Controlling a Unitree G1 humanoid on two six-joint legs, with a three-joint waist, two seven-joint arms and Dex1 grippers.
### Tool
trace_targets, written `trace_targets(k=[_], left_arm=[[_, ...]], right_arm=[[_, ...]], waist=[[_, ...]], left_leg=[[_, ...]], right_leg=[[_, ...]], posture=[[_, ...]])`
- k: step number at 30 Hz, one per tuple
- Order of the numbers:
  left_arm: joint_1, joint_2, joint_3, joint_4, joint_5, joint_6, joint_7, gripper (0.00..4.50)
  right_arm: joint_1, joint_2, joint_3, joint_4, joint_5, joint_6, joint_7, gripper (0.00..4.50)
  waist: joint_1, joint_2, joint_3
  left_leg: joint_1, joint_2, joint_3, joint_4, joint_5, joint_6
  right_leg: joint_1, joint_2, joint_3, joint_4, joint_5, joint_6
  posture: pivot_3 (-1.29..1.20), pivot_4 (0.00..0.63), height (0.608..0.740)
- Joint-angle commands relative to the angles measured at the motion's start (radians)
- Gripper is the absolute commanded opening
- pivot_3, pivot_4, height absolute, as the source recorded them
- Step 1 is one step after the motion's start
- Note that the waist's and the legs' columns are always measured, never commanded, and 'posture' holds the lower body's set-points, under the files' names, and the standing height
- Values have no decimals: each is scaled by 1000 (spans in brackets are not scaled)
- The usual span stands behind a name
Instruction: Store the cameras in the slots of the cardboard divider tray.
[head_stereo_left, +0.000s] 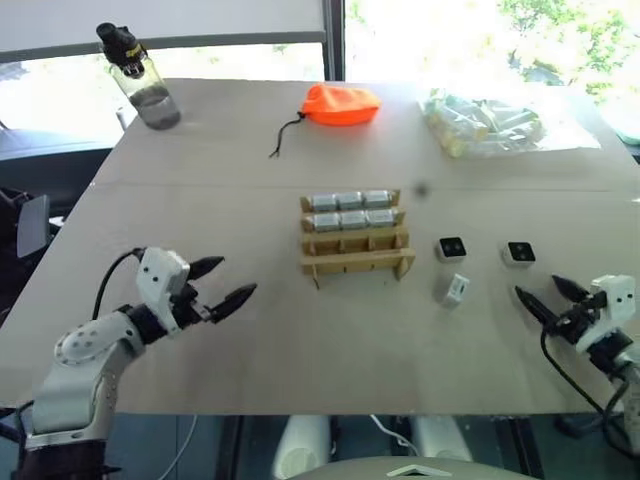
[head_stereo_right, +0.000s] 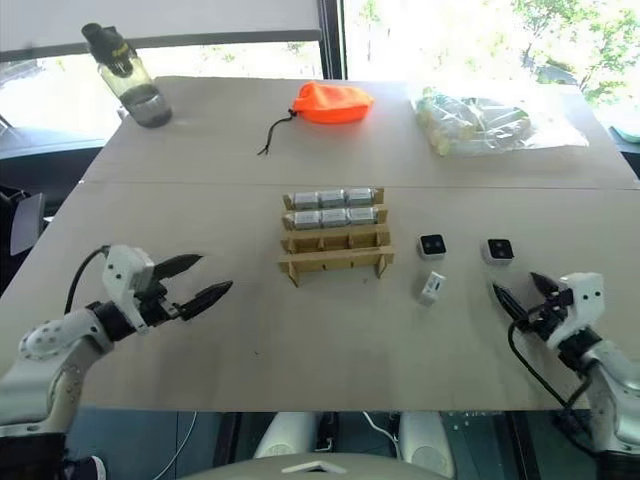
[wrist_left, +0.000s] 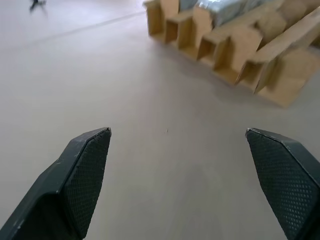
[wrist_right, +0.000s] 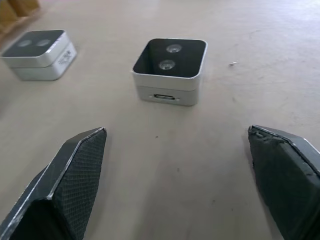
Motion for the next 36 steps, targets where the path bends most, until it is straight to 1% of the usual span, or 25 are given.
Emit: trace_targets(k=[1,6,9,11,13,17,24,25,36], left_arm=[[1,73,-18,-76,-5,4,-83,4479],[-112,117,-44,-154,-139,108,-159,4479],[-214,113,-54,-224,-279,177,-200,4479],[-282,113,-73,-236,-325,219,-206,4479],[-328,125,-104,-238,-319,228,-229,4479],[-375,154,-161,-238,-282,217,-283,4479],[-397,158,-193,-204,-214,165,-316,4479],[-396,156,-193,-204,-214,164,-316,4479],[-366,152,-171,-219,-215,153,-306,4479]], right_arm=[[-30,26,14,-1,-63,-30,-89,4500],[-79,63,53,38,-124,-63,-140,4500],[-102,74,93,58,-183,-82,-171,4500],[-130,87,95,83,-190,-92,-193,4500],[-153,99,101,105,-197,-103,-205,4500],[-193,123,110,140,-202,-111,-230,4500],[-208,142,158,122,-217,-122,-212,4500],[-207,143,165,117,-219,-120,-210,4500],[-222,132,189,75,-232,-57,-203,4500]], waist=[[-2,0,0],[0,0,0],[-2,-2,0],[-9,-5,-1],[-23,-5,-1],[-37,-7,-1],[-49,-11,-1],[-50,-11,-1],[-55,-12,0]], left_leg=[[0,0,1,0,0,0],[0,0,1,5,0,0],[0,0,0,9,0,0],[1,0,0,10,0,-1],[3,0,1,10,1,-2],[15,2,5,8,1,-2],[16,2,7,9,1,-2],[16,3,8,9,1,-2],[16,7,10,8,1,-2]], right_leg=[[0,0,0,0,0,0],[0,1,0,3,0,0],[0,2,2,7,0,0],[0,2,3,9,0,0],[2,3,4,11,0,0],[8,6,7,12,-2,3],[8,5,12,13,-1,1],[8,6,12,13,0,0],[6,6,14,13,0,-1]], posture=[[0,150,726],[0,150,726],[0,150,726],[0,150,726],[0,150,726],[0,150,726],[0,150,726],[0,150,726],[0,150,726]])
